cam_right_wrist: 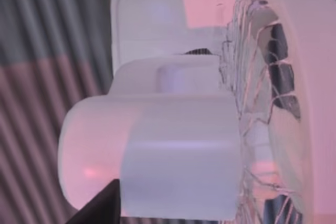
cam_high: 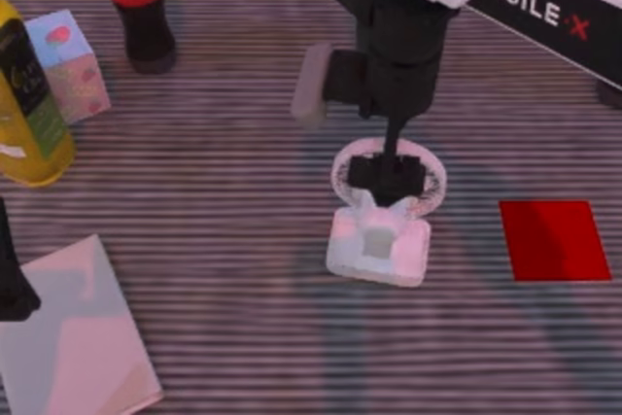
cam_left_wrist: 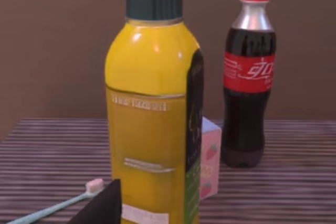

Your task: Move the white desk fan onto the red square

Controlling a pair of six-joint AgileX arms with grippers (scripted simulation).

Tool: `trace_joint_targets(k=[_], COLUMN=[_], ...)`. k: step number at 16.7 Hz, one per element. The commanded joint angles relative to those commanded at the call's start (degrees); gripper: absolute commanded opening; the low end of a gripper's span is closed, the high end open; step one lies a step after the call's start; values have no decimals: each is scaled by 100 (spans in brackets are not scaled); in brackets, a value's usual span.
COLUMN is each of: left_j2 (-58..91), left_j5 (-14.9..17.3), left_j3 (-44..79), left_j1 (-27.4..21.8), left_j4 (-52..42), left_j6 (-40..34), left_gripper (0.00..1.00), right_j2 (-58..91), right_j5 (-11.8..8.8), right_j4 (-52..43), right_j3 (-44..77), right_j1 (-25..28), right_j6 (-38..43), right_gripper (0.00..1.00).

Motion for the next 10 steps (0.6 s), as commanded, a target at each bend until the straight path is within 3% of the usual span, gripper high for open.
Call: trace_joint_targets(k=[5,10], left_j2=[0,0], left_j5=[0,0], left_j3=[0,0], left_j1=[0,0], left_j4=[0,0], left_j6=[0,0], left_gripper=[100,100], right_j2=[-18,-18], right_j5=[0,0], right_j4=[89,89], right_j3=[-95,-95], right_j1=[2,2], right_j6=[1,1], right_gripper=[100,62])
